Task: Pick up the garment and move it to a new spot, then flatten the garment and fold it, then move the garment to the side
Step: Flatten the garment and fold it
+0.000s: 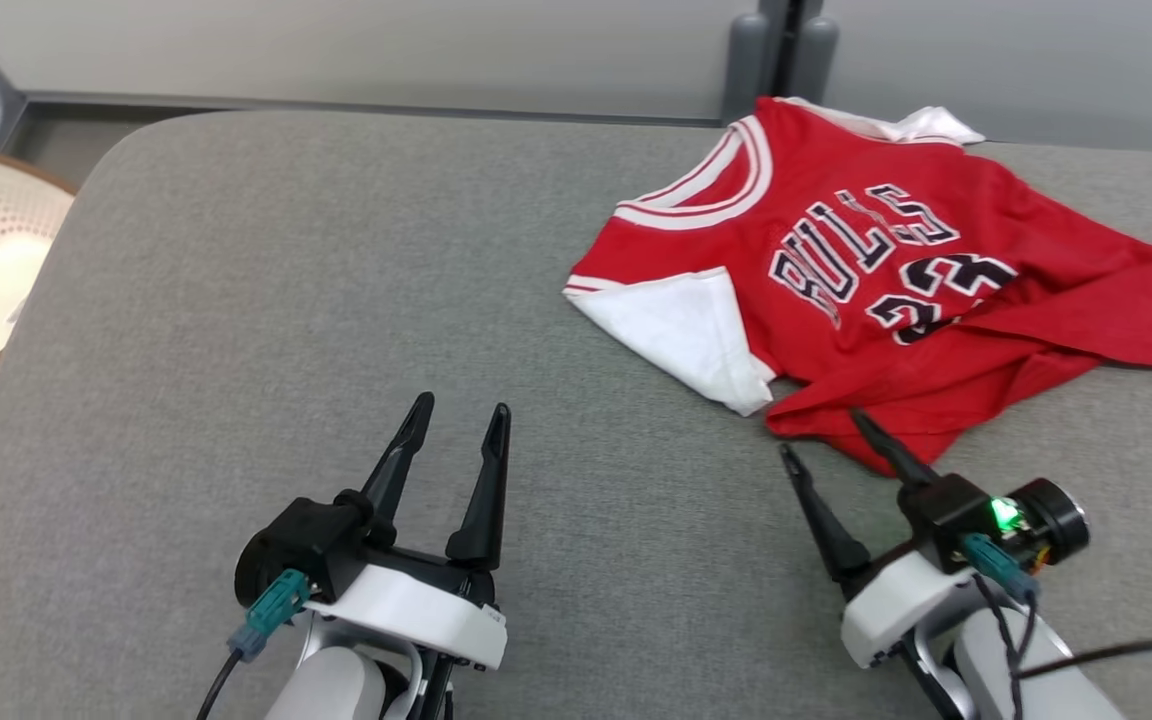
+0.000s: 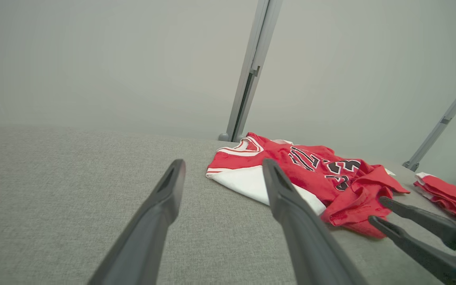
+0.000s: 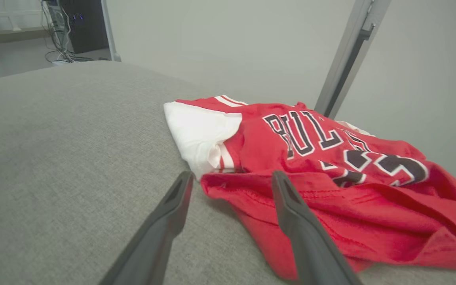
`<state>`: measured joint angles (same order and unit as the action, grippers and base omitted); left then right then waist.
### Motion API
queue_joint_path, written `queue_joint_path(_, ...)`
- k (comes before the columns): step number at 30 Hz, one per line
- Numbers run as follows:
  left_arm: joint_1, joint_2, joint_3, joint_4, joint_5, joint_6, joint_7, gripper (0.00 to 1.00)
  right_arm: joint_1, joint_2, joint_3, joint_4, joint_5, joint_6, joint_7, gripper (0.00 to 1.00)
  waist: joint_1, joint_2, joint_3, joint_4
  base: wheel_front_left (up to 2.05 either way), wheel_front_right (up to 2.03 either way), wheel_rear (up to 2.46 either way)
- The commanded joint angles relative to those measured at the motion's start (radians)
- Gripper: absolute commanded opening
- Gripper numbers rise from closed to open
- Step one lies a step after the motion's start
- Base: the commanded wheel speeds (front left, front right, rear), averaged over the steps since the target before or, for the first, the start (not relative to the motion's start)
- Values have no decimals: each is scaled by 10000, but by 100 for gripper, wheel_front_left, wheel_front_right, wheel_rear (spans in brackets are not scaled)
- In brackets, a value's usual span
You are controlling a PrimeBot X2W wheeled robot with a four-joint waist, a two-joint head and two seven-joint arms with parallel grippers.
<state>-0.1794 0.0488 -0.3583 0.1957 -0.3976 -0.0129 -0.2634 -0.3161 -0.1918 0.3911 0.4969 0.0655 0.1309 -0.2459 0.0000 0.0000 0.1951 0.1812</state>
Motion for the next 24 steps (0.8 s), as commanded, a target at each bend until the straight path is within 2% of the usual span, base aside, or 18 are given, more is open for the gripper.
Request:
queue_joint_path(1, -220, 38, -45, -30, -68, 66, -12, 100, -243, -54, 155, 182, 23, -4, 94, 100, 0, 0, 223, 297, 0, 0, 0)
queue_joint_path(10, -375, 35, -371, -139, -318, 212, -12, 100, -1088, -142, 424, 1633, 406, -6, 409, 100, 0, 0, 601, 1005, 0, 0, 0)
queue_joint_path(22, -426, 38, -396, -126, -344, 293, -12, 100, -1500, -4, -66, 2583, 272, -6, 491, 100, 0, 0, 686, 1052, 0, 0, 0)
queue_joint_path(23, -437, 37, -400, -123, -348, 292, -12, 100, -1523, 16, -125, 2655, 281, -6, 514, 98, 0, 0, 684, 1035, 0, 0, 0)
queue_joint_path(24, -450, 37, -410, -124, -351, 292, -12, 100, -1547, 48, -167, 2705, 281, -7, 521, 78, 0, 0, 681, 1018, 0, 0, 0)
